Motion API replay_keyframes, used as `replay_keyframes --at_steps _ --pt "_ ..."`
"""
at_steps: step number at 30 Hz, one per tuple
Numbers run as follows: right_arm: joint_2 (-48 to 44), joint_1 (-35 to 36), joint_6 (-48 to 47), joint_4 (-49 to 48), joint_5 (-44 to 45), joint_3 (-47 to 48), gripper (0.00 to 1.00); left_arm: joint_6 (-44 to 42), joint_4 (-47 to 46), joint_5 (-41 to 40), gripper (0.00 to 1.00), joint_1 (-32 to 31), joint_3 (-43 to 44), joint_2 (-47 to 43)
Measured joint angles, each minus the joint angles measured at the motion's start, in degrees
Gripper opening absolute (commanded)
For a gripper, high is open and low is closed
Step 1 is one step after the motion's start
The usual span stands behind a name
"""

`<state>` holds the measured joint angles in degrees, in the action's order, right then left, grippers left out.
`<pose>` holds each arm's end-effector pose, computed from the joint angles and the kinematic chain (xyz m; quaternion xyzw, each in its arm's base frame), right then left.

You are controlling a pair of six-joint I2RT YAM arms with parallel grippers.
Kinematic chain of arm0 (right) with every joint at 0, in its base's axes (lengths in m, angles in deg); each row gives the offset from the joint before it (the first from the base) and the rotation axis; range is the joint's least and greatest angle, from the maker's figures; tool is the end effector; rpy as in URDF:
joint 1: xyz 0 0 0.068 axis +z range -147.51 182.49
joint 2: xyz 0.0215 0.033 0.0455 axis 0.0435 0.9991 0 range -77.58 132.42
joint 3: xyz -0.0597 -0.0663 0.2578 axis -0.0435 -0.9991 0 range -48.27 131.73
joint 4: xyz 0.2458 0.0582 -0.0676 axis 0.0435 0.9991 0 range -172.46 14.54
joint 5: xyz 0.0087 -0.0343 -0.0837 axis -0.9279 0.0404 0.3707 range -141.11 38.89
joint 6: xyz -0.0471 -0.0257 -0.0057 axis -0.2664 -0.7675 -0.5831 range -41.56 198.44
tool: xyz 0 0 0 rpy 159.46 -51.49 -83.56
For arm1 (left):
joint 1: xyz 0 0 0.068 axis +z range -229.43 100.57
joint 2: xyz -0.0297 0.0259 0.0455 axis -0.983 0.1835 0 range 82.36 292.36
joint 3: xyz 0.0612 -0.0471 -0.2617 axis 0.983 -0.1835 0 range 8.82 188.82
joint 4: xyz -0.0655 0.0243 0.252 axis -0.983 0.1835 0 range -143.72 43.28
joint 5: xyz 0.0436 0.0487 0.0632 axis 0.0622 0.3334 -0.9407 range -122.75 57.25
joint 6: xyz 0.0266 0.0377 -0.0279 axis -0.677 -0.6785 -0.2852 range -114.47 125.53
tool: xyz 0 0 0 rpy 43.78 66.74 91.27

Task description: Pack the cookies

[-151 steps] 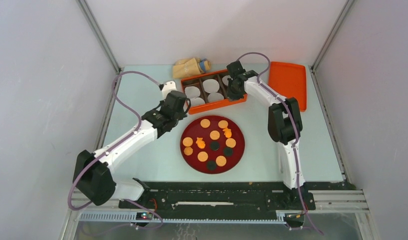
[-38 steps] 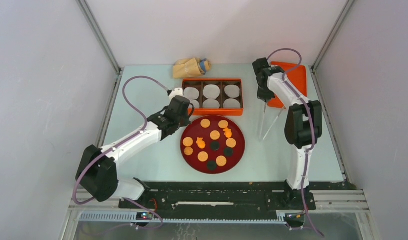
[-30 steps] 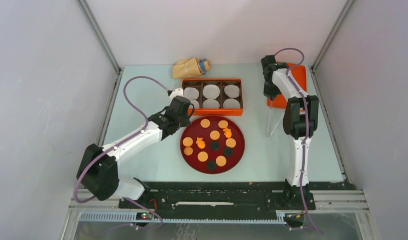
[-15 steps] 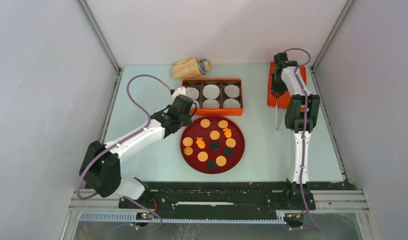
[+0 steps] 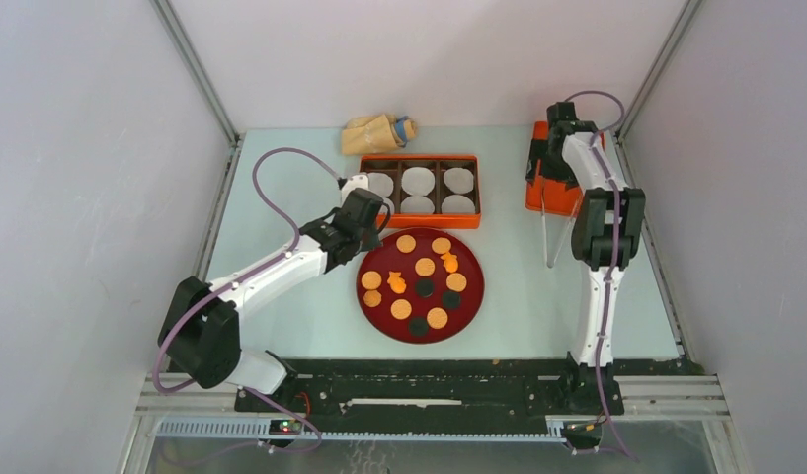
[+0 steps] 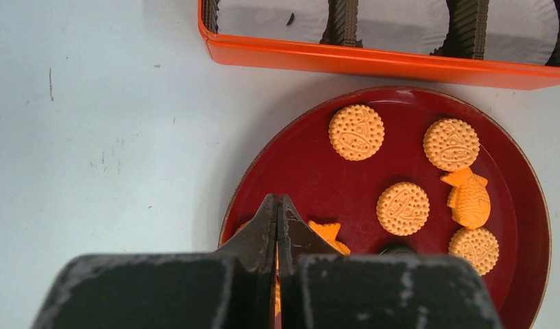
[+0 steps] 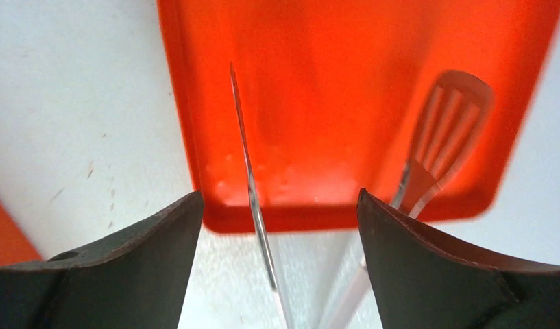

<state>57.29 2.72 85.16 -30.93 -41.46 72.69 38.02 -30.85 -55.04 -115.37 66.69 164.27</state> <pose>0.5039 -0.0040 0.2007 0.0729 0.9711 -0.0692 0.2166 0.2542 -0.1675 0.2518 -0.0435 0.9143 -0.0540 0.3990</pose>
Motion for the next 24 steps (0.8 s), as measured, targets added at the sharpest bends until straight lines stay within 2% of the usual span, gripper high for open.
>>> replay_keyframes --at_steps 7,9,10,13,15,18,24 --pt "-17.4 2.8 5.0 -1.5 3.6 -12.0 0.91 0.0 0.0 0.0 0.0 -0.4 0.0 0.0" --pt "-22.9 4.2 7.4 -2.7 3.9 -18.5 0.92 -0.1 0.0 0.1 0.0 -0.4 0.0 0.0" --pt "-25.7 4.9 8.7 -3.4 4.0 -22.8 0.99 -0.1 0.0 0.1 0.0 -0.5 0.0 0.0" --pt "-31.6 6.4 12.5 -4.3 3.7 -35.2 1.0 -0.1 -0.1 0.3 0.0 -0.5 0.0 0.0" --pt "-33.0 6.8 14.5 -4.2 3.2 -42.2 1.0 -0.1 -0.2 0.5 0.0 -0.5 0.0 -0.1" --pt "-32.9 5.0 16.2 -4.1 2.1 -47.2 1.0 -0.1 -0.7 0.9 0.0 -0.5 0.0 -0.2" --pt "-32.4 0.7 17.0 -6.3 1.2 -46.7 1.0 -0.2 -1.2 1.5 0.0 -0.5 0.0 -1.2"
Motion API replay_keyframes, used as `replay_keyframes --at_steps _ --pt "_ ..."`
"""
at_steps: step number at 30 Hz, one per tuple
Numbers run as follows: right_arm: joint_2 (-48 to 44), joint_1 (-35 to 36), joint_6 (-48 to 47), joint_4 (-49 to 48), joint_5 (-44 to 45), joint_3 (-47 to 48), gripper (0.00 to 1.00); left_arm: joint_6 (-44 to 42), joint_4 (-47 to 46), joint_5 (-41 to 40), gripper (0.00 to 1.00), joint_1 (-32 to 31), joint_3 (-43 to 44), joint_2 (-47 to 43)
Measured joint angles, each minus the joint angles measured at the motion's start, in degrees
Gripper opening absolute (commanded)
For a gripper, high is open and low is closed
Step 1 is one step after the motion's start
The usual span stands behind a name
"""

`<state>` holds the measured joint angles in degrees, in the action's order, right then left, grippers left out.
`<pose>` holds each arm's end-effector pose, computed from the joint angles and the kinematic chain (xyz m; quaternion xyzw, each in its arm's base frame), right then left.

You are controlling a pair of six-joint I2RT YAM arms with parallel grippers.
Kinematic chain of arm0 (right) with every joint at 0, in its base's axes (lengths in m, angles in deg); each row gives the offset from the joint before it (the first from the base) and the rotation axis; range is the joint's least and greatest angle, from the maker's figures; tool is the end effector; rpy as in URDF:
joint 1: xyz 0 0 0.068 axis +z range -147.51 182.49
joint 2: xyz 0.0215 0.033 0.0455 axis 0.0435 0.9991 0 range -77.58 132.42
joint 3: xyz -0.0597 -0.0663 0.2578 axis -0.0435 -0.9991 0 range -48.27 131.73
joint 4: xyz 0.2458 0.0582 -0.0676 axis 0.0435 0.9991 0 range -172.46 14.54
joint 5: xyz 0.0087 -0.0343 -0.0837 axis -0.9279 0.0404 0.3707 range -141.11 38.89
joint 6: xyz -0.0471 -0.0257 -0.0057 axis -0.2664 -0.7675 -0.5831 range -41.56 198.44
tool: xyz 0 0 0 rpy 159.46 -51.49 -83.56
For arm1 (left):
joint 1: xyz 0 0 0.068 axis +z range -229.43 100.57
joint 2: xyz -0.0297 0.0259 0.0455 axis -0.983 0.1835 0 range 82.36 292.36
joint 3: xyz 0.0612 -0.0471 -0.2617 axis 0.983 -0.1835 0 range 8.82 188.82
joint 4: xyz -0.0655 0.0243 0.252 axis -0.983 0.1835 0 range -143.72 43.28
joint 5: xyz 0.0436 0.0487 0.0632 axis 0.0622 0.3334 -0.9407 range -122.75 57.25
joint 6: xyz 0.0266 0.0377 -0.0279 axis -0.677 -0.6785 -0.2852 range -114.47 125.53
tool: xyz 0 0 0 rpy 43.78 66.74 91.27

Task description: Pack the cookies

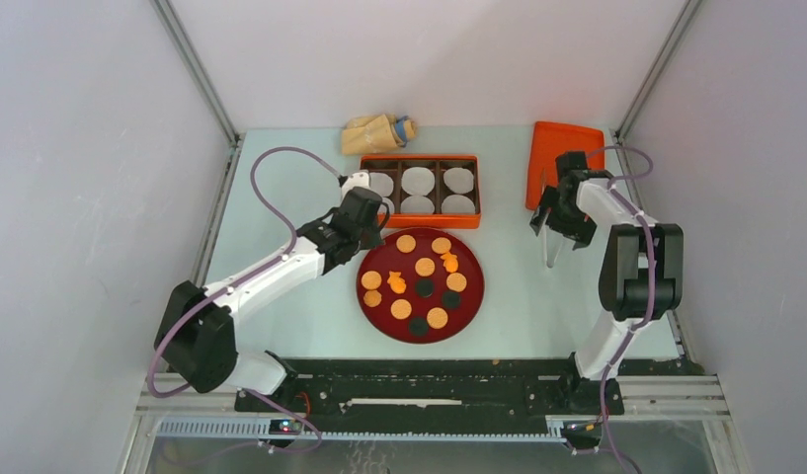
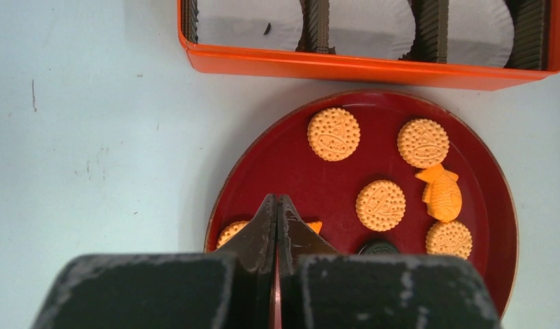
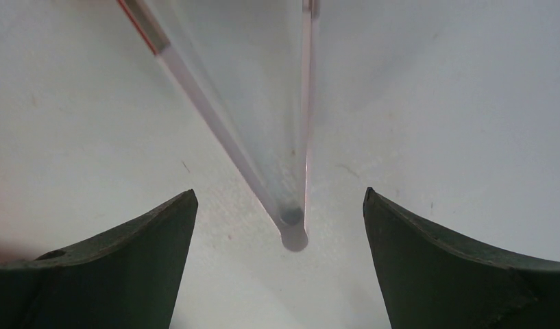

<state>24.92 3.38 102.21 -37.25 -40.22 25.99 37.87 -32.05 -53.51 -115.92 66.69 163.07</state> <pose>0.3525 -0.0013 0.2038 0.2087 0.9628 -0.0611 0.1601 0.2512 -0.1700 0.2591 -0.0368 0.9091 -0.0779 0.4076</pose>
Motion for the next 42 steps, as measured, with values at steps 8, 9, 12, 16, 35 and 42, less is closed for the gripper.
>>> replay_keyframes --at_steps 8,9,12,16,35,42 --pt "8.7 -3.4 -0.3 -2.9 -2.3 5.0 1.0 0.0 -0.2 0.0 0.0 0.0 0.0 -1.0" --pt "9.3 -3.5 -0.2 -2.9 -2.5 5.0 1.0 0.0 -0.2 0.0 0.0 0.0 0.0 -1.0" --pt "11.6 -3.6 -0.2 -2.4 -3.5 6.2 1.0 -0.2 -0.2 0.0 0.0 0.0 0.0 -1.0" --pt "14.1 -3.6 -0.6 -2.2 -3.1 10.7 0.96 -0.4 -0.2 -0.1 0.0 0.0 0.0 -1.0" --pt "13.8 1.1 -2.9 1.0 1.8 10.1 0.99 -0.4 -0.2 0.2 0.0 0.0 0.0 -0.8" --pt "13.7 0.7 -2.8 0.7 0.1 9.6 0.91 -0.4 -0.2 0.2 0.0 0.0 0.0 -0.8"
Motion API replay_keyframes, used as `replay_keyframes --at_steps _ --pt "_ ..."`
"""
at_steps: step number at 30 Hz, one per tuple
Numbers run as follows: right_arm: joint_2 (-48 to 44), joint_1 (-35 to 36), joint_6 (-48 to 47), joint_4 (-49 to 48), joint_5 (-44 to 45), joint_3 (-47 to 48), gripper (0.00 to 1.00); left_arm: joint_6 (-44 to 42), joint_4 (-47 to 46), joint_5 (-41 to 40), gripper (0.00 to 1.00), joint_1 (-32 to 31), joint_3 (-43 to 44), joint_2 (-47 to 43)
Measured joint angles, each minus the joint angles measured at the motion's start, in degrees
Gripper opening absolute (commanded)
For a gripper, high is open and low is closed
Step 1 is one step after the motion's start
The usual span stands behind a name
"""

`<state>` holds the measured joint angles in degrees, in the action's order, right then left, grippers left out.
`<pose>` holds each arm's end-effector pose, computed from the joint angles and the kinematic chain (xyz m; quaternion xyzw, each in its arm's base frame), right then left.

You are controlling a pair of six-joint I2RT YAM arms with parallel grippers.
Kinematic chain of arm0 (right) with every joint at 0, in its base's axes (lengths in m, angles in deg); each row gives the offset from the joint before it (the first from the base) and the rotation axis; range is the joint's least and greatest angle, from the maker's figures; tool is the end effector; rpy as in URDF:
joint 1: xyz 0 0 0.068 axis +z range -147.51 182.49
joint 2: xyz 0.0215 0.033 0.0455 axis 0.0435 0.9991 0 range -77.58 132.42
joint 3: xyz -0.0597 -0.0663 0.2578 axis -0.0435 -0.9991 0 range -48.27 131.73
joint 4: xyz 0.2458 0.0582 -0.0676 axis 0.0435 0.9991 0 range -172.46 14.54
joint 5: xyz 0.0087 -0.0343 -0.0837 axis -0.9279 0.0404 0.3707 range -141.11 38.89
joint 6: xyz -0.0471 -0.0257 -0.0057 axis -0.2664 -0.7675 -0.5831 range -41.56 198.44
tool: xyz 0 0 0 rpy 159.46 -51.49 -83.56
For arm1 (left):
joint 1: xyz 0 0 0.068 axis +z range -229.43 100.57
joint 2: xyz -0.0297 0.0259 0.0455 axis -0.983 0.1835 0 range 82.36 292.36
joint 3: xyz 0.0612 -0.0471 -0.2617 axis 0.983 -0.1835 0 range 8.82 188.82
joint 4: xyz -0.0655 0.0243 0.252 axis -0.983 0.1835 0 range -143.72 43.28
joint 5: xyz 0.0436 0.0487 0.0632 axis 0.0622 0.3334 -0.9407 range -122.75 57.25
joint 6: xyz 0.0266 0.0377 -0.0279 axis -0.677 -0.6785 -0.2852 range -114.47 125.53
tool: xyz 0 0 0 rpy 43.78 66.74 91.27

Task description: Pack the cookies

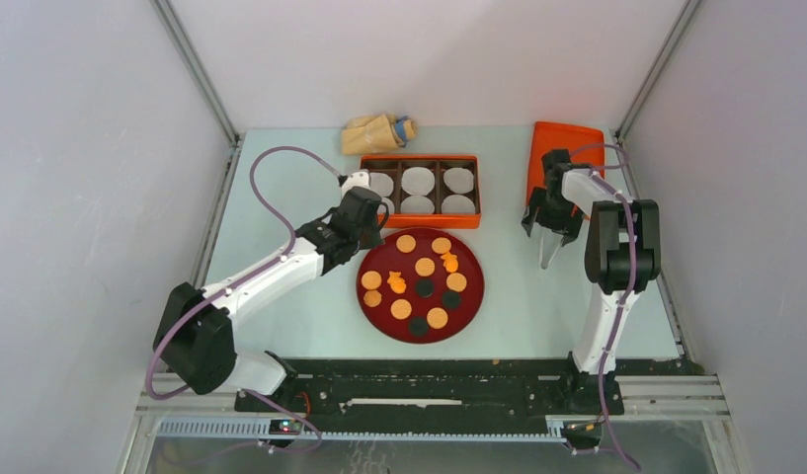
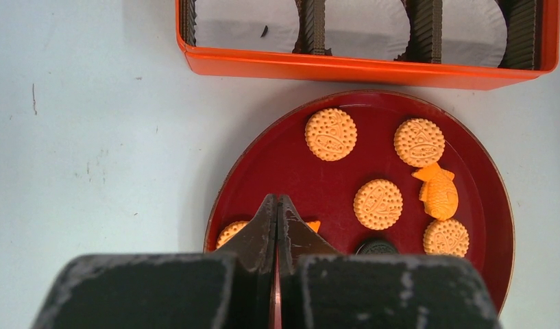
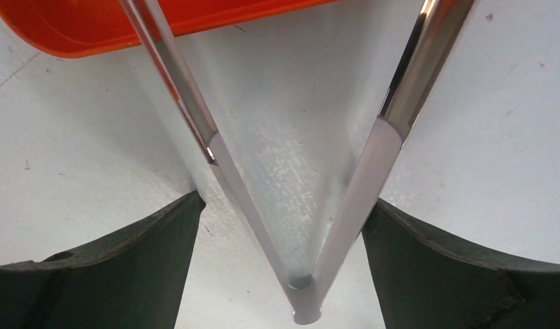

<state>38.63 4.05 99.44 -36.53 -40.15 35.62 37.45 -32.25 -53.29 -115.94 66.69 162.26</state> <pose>0.3980 0.0040 0.1634 0.1768 0.9743 -0.0732 0.1186 0.2496 -0.1691 0.2633 -0.0341 0.9062 -0.0830 0.4133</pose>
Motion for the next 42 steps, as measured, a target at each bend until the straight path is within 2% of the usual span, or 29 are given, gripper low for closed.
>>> replay_keyframes --at_steps 6,9,13,18,20,26,30,34,42 --pt "-0.1 -0.5 0.1 -0.4 -1.1 -0.3 0.88 0.0 0.0 0.3 0.0 0.0 0.0 0.0" --pt "-0.1 -0.8 0.2 -0.4 -1.2 -0.3 0.76 0.0 -0.1 0.4 0.0 0.0 0.0 0.0" --pt "-0.1 -2.1 0.3 0.1 -2.7 -0.2 0.68 0.0 -0.3 0.9 0.0 0.0 0.0 0.0" --pt "0.0 -2.7 0.2 1.4 -2.0 -0.2 0.43 0.1 -0.4 1.4 0.0 0.0 0.0 0.0" --pt "-0.1 -2.7 0.2 1.7 -1.4 -0.2 0.36 0.1 -0.4 1.3 0.0 0.0 0.0 0.0" --pt "-0.5 -1.2 -0.1 2.7 1.0 -0.4 0.32 -0.4 -0.1 1.3 0.0 0.0 0.8 0.8" --pt "-3.0 1.8 -0.6 4.3 2.3 -1.0 0.32 -1.6 0.2 1.1 0.0 0.0 6.8 3.8" --pt "-9.4 7.6 -2.4 4.6 1.8 -1.0 0.31 -3.1 -0.7 0.0 0.0 0.0 13.7 5.9" --pt "-20.1 19.5 -6.6 3.7 -11.5 -0.9 0.3 -4.9 -6.1 3.0 0.0 3.1 24.3 10.3"
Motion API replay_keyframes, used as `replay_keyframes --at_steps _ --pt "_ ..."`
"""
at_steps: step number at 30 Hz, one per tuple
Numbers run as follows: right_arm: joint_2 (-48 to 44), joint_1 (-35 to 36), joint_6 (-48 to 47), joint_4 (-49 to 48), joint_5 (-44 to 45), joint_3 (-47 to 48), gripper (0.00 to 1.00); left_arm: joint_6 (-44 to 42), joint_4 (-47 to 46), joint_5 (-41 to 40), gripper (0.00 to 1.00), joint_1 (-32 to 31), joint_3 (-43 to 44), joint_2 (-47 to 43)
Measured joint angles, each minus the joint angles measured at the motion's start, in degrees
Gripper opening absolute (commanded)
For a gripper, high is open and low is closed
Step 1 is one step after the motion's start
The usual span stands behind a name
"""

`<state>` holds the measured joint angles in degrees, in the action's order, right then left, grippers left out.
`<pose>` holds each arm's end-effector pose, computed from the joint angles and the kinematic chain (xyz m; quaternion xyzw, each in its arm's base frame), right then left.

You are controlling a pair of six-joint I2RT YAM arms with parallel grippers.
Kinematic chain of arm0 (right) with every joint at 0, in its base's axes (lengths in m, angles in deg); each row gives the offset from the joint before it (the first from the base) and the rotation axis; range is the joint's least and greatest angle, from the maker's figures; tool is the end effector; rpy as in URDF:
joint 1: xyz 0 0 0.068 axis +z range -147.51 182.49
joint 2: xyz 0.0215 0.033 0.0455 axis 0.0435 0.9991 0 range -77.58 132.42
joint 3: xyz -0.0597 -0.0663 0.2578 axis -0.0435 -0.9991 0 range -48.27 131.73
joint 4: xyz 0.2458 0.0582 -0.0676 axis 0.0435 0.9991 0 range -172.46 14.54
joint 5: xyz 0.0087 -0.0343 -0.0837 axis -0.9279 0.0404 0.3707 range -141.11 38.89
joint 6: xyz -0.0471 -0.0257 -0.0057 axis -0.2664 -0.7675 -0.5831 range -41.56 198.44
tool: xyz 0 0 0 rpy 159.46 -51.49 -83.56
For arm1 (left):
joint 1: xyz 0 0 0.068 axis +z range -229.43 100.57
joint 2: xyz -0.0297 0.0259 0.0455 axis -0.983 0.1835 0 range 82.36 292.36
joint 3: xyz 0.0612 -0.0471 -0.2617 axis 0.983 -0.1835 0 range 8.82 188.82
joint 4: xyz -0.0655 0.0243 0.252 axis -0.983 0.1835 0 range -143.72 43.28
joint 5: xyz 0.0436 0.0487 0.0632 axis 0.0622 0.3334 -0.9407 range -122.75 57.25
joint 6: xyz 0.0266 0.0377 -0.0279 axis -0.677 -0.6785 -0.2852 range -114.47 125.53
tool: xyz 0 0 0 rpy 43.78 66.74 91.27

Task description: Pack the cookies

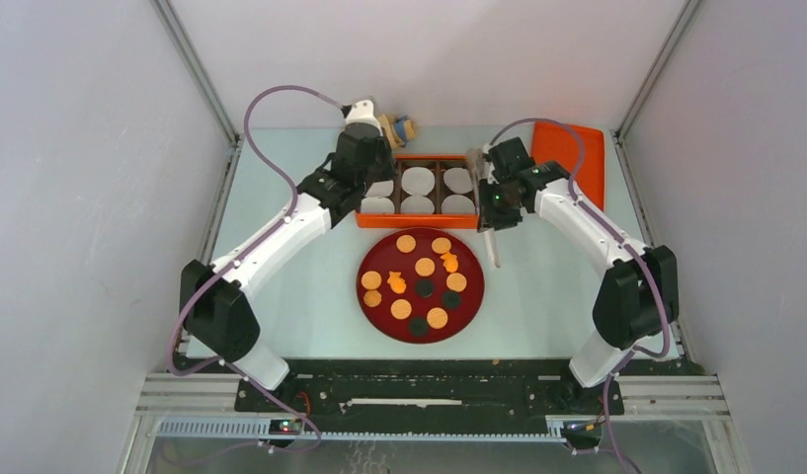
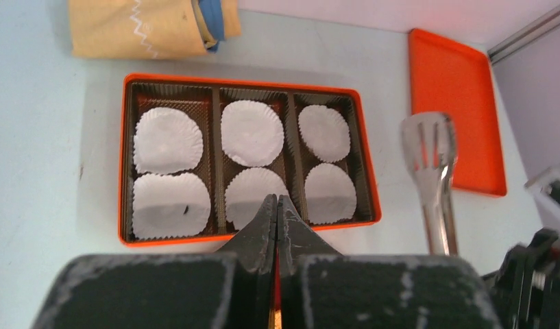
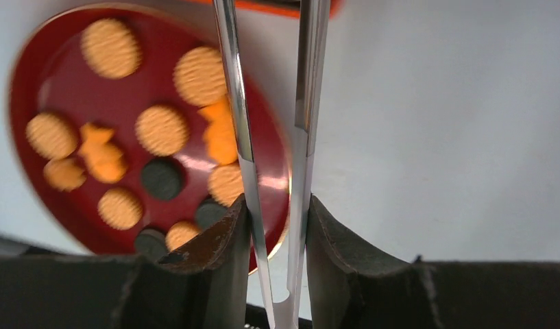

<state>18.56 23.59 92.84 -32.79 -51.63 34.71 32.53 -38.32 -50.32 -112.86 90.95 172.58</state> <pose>0.3269 0.1265 0.2811 -0.0579 0.9703 0.0758 0.2224 0.3156 -0.1954 0.3595 -0.0373 0.8298 -0.1624 0.5326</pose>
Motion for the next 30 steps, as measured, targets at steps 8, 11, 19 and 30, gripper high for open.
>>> replay_keyframes --at_steps 8,11,19,30 --pt "-1.4 5.4 -3.6 -2.7 -11.7 -0.6 0.28 0.5 -8.6 9.0 0.0 1.6 -1.4 0.6" --pt "-1.2 6.5 -4.2 -3.3 -14.1 -0.6 0.27 1.7 -12.6 12.7 0.0 1.6 -4.3 0.9" --pt "0.1 8.6 -5.2 -3.9 -18.1 -0.5 0.27 5.6 -21.2 21.6 0.0 1.5 -6.7 6.4" --pt "1.4 9.4 -5.8 -3.2 -17.6 1.8 0.26 10.6 -27.7 28.6 0.0 1.5 -11.3 11.1"
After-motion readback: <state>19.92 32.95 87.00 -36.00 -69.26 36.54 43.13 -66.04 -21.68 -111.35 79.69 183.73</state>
